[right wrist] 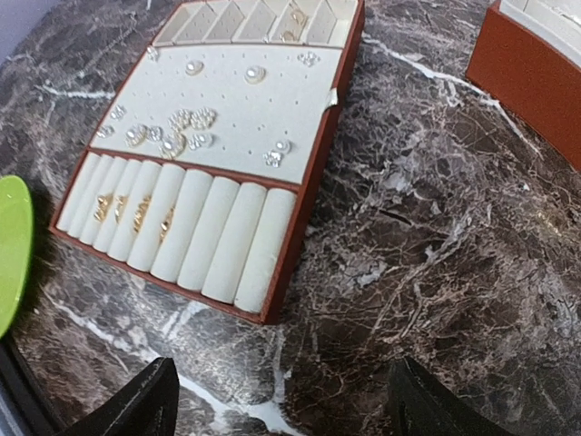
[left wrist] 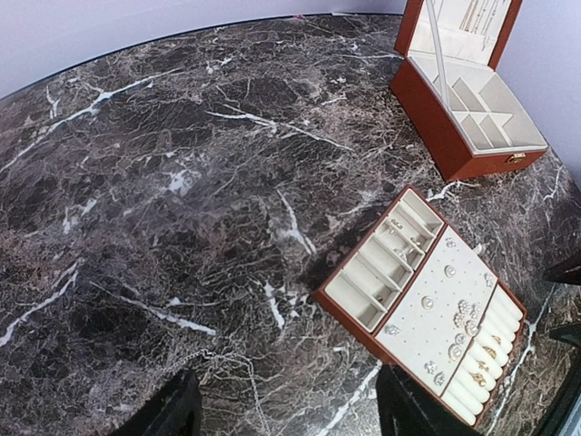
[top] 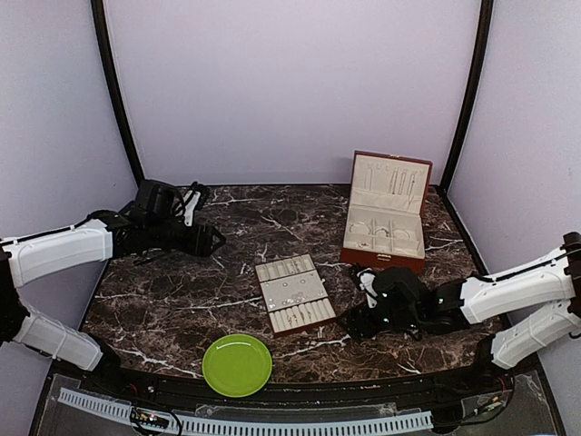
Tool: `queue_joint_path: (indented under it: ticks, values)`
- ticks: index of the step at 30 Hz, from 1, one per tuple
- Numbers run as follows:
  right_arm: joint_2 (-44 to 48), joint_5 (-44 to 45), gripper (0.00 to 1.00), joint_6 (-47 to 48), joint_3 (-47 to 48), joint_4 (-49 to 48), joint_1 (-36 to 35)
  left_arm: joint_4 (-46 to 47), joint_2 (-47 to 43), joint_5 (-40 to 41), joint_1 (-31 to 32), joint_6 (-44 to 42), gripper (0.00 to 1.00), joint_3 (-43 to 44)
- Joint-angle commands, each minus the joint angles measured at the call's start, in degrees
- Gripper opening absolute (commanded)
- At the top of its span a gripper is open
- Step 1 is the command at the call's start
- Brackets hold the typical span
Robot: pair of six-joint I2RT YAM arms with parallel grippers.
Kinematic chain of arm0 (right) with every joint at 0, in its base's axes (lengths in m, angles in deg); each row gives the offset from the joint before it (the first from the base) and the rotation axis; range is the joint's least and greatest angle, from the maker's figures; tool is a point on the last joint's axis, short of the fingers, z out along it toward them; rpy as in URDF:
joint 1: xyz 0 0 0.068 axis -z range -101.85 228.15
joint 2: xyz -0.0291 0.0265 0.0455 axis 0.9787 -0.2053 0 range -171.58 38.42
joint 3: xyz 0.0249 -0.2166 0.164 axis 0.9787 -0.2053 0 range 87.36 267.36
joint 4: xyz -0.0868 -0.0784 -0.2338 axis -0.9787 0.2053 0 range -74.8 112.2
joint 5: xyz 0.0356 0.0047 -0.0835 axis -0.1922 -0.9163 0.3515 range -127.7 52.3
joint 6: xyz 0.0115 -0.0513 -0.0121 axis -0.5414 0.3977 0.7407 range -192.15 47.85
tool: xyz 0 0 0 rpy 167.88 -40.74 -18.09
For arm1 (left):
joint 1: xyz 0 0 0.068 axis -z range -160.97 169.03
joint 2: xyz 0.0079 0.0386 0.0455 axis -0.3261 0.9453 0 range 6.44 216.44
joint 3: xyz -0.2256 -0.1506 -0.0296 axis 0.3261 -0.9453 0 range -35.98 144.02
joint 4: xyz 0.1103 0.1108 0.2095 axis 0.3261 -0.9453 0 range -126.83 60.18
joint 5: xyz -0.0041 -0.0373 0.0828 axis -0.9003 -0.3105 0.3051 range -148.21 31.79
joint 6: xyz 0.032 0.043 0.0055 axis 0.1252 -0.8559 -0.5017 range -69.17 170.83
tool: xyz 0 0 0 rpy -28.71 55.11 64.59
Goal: Organize the mixed jewelry
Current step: Adjust the compartment layer at the center of the board.
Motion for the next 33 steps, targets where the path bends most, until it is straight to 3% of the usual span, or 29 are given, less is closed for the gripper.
queue_joint_path:
  ticks: [1,6,19,26,33]
  values:
    - [-5.4,8.3,0.82,3.7,3.6,0.7,-4.7,-0.6,-3.7,-0.5,-0.1,-0.6,0.69,0.5]
    - [-12.9,11.5,0.85,5.8,8.1,0.5,-7.9,-0.5,-7.1,0.8,-0.1,-0.8,0.71,-0.3]
    - [-28.1,14.8,0.87,3.1,18.4,0.7,-8.0,-0.5,-9.6,0.9,-0.1,-0.9,0.72,-0.6]
    - [-36.0,14.7,0.85,0.2,26.9,-1.2,-4.1,-0.7,-11.1,3.0,-0.1,-1.5,0.72,-0.6]
    - [-42.9,7.8,0.83,2.6,36.4,-4.1,2.1,0.1,-11.7,3.0,-0.1,-1.4,0.72,-1.5]
